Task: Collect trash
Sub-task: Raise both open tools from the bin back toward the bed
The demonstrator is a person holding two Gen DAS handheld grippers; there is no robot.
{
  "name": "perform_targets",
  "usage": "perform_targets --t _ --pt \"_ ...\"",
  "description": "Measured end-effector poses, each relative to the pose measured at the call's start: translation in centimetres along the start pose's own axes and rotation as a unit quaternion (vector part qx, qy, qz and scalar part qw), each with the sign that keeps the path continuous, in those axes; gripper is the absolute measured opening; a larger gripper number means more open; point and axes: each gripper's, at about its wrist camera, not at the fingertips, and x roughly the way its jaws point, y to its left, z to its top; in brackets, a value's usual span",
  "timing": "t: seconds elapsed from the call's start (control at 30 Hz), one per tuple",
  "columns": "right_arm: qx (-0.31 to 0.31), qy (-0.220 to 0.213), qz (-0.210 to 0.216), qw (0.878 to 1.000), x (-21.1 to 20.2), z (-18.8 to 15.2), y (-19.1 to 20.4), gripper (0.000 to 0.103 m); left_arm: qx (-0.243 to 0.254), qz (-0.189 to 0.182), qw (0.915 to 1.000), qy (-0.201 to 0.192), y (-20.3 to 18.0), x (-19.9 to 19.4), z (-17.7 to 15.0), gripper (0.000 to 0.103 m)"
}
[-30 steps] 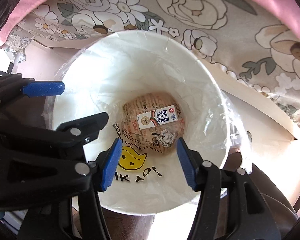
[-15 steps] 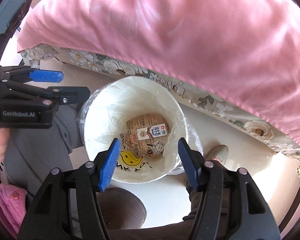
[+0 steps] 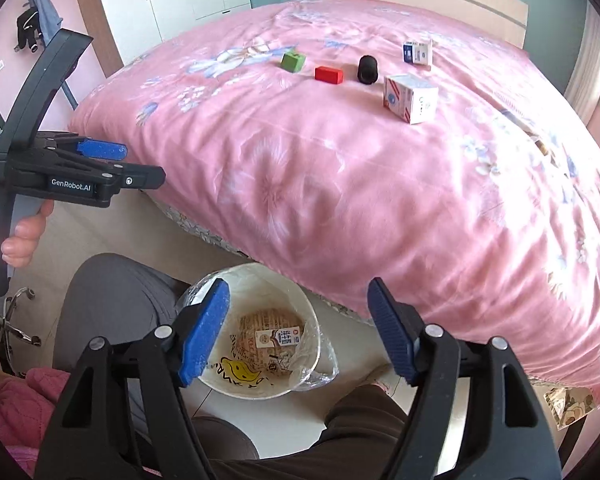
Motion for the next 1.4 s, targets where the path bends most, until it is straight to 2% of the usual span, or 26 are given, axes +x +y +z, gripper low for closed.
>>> perform_targets --t 0.17,0.5,1.0,1.4 --pt "-0.017 -0.039 -0.014 0.999 -2.9 1.9 -0.8 0.075 0.0 0.018 0.9995 -0.027 0.8 -2.0 2.8 0.093" --pt "-0.043 -0.078 -0.031 0.996 -3.9 5.8 -2.2 0.076 0.016 0.049 0.9975 -0.048 0.6 -2.7 8.0 0.093" --pt "-0.071 -0.08 -0.042 0.993 -1.6 11.7 -4.9 0.076 -0.018 0.072 0.9967 -0.032 1.5 1.4 16.3 0.093" --pt "-0.071 -0.055 -0.036 0.995 3.7 13.9 -7.9 0.076 -0.032 0.082 0.9961 -0.002 1.8 7.2 21.0 0.093"
